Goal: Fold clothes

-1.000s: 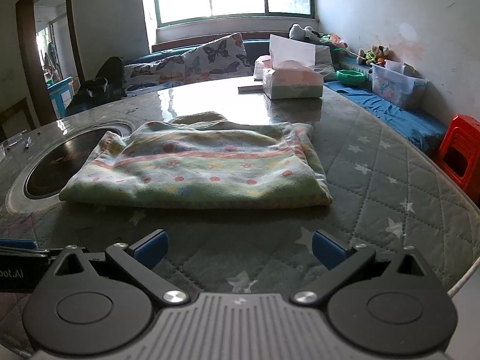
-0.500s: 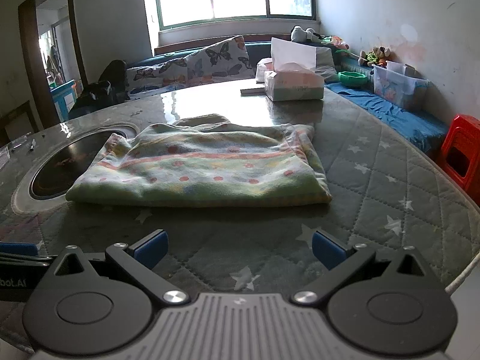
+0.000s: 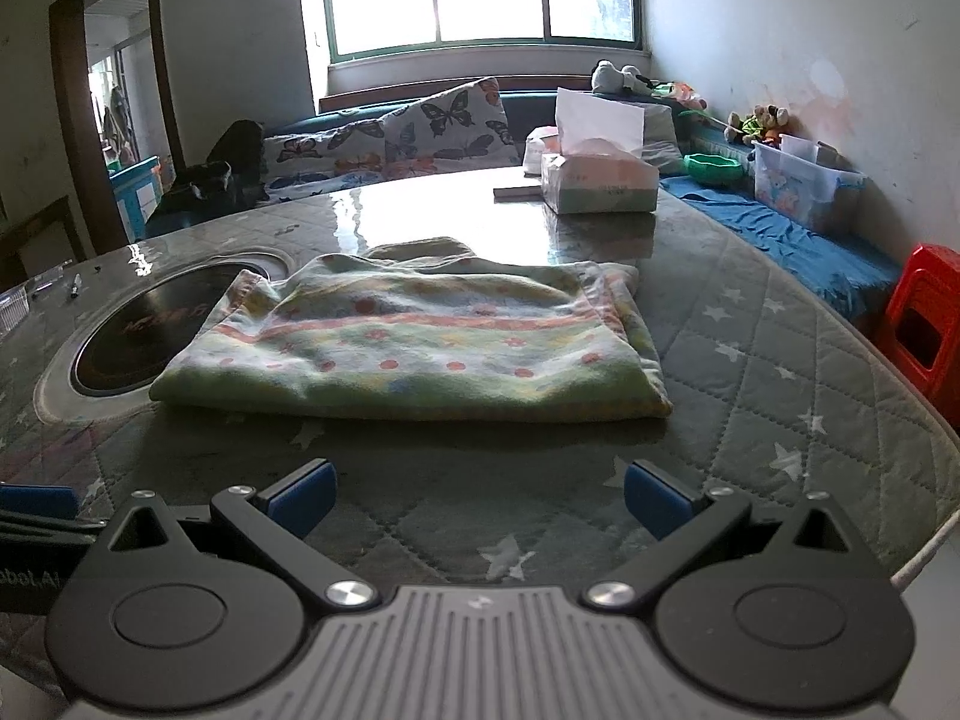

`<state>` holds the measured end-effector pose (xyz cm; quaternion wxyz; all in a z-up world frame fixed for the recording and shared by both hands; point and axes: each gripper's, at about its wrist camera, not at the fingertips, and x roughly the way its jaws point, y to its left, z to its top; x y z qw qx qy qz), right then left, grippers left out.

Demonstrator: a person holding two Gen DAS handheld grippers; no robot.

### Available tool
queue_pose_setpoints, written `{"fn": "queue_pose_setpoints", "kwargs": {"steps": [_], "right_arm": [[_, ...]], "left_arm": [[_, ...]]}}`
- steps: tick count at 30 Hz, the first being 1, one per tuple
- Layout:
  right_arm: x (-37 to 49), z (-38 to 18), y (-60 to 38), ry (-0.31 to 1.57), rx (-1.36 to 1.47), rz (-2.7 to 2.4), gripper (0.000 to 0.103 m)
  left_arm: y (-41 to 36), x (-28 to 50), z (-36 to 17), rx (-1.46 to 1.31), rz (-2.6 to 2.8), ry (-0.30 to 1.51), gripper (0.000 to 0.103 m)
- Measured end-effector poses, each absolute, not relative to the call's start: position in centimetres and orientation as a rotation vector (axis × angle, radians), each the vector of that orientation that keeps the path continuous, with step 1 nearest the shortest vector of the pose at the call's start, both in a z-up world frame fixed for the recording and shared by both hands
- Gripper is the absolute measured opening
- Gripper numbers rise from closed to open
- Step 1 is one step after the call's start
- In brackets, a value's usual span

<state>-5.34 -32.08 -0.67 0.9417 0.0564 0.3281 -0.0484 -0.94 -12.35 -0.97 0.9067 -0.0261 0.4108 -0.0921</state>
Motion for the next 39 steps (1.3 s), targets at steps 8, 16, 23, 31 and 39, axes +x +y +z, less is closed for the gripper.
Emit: {"fn": "queue_pose_setpoints", "kwargs": {"steps": [8, 16, 23, 31, 39], "right_arm": [[-4.9, -0.8, -32.2, 0.677, 0.119, -0.106, 0.103], [-4.2, -1.2, -32.6, 0.695, 0.128, -0.120, 0.103], [-3.4, -1.5, -32.8, 0.713, 0.136, -0.130, 0.103], [-2.5, -1.7, -32.7, 0.726, 0.136, -0.132, 0.103], [-1.9, -1.7, -32.6, 0.735, 0.135, -0.129, 0.103]], "left_arm": [[-12.5, -0.4, -1.2, -0.038, -0.199, 0.860, 0.103], [-12.9, 0.6, -1.4, -0.026, -0.207, 0.875, 0.103], [-13.0, 1.5, -1.6, -0.018, -0.208, 0.889, 0.103], [-12.8, 2.5, -1.5, -0.015, -0.204, 0.896, 0.103], [-12.8, 3.3, -1.5, -0.011, -0.190, 0.894, 0.103]]}}
